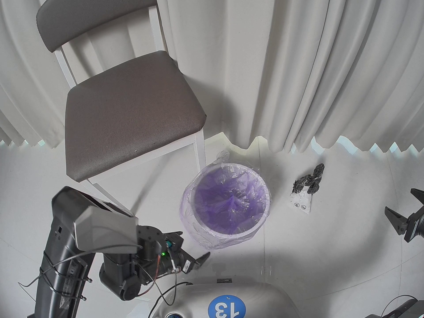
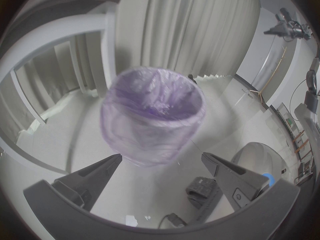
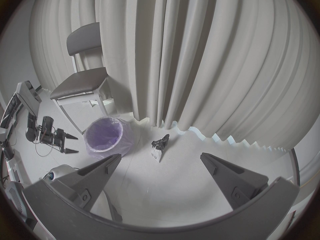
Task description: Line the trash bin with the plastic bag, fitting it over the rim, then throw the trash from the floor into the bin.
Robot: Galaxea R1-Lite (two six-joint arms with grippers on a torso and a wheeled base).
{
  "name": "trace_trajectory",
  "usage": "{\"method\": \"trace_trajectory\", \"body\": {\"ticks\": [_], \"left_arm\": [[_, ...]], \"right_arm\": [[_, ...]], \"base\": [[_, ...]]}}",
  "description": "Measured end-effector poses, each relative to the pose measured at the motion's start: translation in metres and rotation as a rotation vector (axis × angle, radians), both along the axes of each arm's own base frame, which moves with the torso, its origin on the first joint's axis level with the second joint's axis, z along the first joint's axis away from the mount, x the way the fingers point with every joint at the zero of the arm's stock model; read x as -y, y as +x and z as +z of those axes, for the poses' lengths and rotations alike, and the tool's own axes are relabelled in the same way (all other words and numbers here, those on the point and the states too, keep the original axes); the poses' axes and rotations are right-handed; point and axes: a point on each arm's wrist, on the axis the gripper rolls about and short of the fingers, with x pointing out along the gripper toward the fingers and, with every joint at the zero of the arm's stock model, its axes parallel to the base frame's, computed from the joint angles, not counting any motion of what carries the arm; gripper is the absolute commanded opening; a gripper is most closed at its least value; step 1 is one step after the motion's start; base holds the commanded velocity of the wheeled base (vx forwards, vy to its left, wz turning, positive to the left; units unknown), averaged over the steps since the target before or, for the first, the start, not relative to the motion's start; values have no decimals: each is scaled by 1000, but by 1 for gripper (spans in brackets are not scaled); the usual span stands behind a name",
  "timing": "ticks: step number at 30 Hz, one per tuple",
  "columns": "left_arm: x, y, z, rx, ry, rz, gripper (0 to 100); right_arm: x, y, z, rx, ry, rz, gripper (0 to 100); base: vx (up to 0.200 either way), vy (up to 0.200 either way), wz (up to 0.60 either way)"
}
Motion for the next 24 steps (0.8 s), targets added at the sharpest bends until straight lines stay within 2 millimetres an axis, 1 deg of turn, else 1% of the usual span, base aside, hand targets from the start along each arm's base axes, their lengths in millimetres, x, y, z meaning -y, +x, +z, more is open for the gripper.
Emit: {"method": "trace_trajectory", "body": {"ticks": [3,5,8,13,18,22,23,24], "left_arm": [[19,-4,-7,-34,11,45,100],[31,-3,-9,-44,15,80,100],[50,3,-12,-75,19,139,100],[81,17,-6,-55,-23,202,100],[101,29,-3,-37,-18,261,100],[111,31,-4,-33,-15,270,100],[112,31,-4,-32,-17,267,0],[113,30,-4,-30,-19,265,0]], "right_arm": [[-1,-3,1,13,5,21,100],[-1,-5,1,19,9,38,100],[-2,-7,1,26,15,63,100],[-3,-10,0,34,21,84,100],[-3,-11,0,39,27,102,100],[-4,-12,-1,39,34,120,100],[-4,-12,-1,39,35,120,100],[-4,-12,-1,40,35,120,100]], "base": [[0,0,0],[0,0,0],[0,0,0],[0,0,0],[0,0,0],[0,0,0],[0,0,0],[0,0,0]]}}
